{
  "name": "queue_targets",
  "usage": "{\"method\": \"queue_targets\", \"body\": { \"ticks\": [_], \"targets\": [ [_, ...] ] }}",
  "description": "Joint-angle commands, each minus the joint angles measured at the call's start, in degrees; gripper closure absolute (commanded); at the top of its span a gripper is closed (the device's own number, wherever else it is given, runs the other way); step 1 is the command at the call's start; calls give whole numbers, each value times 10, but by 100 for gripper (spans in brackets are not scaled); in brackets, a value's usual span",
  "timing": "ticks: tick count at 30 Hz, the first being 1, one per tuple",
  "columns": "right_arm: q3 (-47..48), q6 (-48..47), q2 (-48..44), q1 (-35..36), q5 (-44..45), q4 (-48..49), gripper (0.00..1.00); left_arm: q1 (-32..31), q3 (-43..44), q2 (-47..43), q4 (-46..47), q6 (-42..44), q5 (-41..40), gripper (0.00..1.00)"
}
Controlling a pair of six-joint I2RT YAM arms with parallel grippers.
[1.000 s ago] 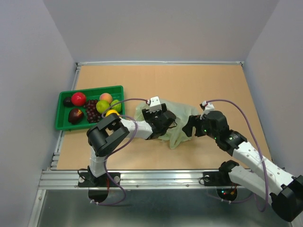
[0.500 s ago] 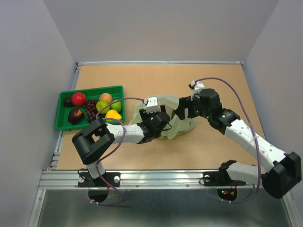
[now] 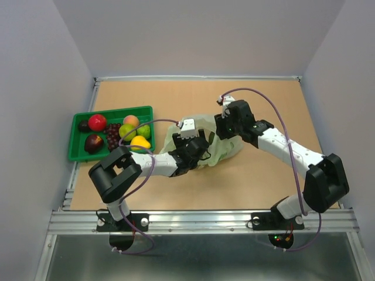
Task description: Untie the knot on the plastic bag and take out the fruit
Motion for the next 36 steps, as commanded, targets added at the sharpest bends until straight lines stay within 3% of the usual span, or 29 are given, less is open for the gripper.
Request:
{"method": "queue_targets", "body": {
  "ticks": [1,2,3,10,19,27,31,34,36],
  "targets": [
    [0,17,-3,4,112,16,69,13,-11,-14,21,10,-4,14],
    [-7,27,-4,4,141,19,91,20,-10,-12,22,9,-4,14],
    [-12,35,-9,4,147,20,99,23,-11,-9,23,8,-4,14],
    [-51,90,-34,4,65,32,100,53,5,14,58,10,-20,12],
    [-76,107,-59,4,-42,32,100,81,70,100,81,39,17,11],
    [-97,117,-48,5,-128,33,100,99,110,153,110,67,20,17],
    [-109,118,-63,6,-125,33,100,111,112,166,144,77,23,35],
    [-118,122,-76,6,-111,32,100,114,107,161,155,89,24,72],
    [-121,124,-82,6,-97,32,100,114,100,152,156,96,32,81]
  ]
}}
